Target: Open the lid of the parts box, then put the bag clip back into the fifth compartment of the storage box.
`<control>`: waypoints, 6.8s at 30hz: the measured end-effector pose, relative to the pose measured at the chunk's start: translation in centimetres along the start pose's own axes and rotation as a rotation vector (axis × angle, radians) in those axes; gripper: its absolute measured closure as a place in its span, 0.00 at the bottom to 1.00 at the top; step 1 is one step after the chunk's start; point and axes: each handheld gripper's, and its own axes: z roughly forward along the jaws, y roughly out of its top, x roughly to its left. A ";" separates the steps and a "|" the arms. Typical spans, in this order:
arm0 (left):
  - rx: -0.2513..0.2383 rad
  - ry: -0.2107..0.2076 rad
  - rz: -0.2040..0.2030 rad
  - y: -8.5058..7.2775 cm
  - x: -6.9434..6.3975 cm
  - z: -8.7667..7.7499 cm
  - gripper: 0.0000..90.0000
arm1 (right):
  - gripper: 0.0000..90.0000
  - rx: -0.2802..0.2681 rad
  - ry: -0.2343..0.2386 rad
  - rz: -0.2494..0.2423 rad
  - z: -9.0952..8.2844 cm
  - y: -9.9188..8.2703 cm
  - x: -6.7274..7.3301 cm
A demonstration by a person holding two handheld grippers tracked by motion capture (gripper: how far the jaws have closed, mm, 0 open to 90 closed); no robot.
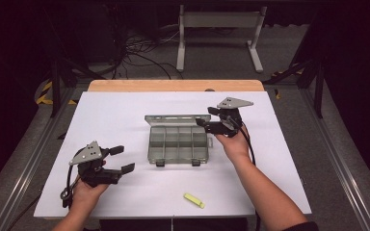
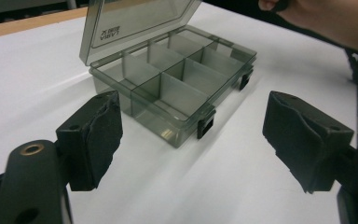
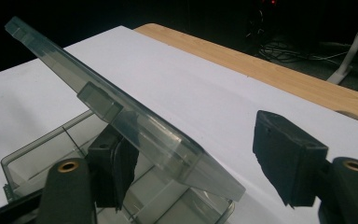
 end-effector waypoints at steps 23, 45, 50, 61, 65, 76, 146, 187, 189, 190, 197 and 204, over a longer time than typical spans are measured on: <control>-0.010 0.000 -0.008 -0.1 -0.1 0.1 0.22 | 0.54 0.023 -0.026 0.030 2.4 0.7 -2.0; 0.023 0.002 -0.020 -0.2 0.0 0.5 0.17 | 0.67 0.082 -0.038 0.096 4.2 -0.5 -3.6; 0.022 -0.002 -0.029 -0.2 0.0 0.6 0.17 | 0.64 0.087 -0.031 0.103 4.5 -0.7 -3.7; 0.022 0.007 -0.029 -0.2 0.0 0.5 0.17 | 0.48 0.109 -0.006 0.117 5.4 -1.1 -3.7; 0.021 0.007 -0.029 -0.2 0.0 0.5 0.17 | 0.43 0.116 0.000 0.120 5.8 -1.4 -3.7; 0.025 -0.001 -0.034 -0.2 0.1 0.7 0.17 | 0.33 0.152 0.015 0.144 6.6 -2.0 -4.0; -0.083 -0.237 0.066 5.8 -3.8 6.1 0.04 | 0.03 -0.260 0.001 0.034 -14.5 -4.7 -0.5; 0.408 -0.296 0.418 8.8 -11.8 12.6 0.10 | 0.06 -0.229 0.042 0.058 -13.8 -5.0 -0.7; 0.431 -0.312 0.420 8.8 -12.0 13.0 0.10 | 0.06 -0.233 0.055 0.073 -13.7 -5.1 -0.8; 0.446 -0.318 0.423 8.8 -12.2 13.2 0.10 | 0.06 -0.234 0.057 0.074 -13.7 -5.1 -0.9; 0.524 -0.343 0.431 8.3 -12.5 14.1 0.11 | 0.06 -0.224 0.057 0.070 -13.6 -5.2 -0.9; 0.592 -0.362 0.440 7.5 -12.9 15.0 0.12 | 0.06 -0.217 0.063 0.073 -13.4 -5.3 -0.9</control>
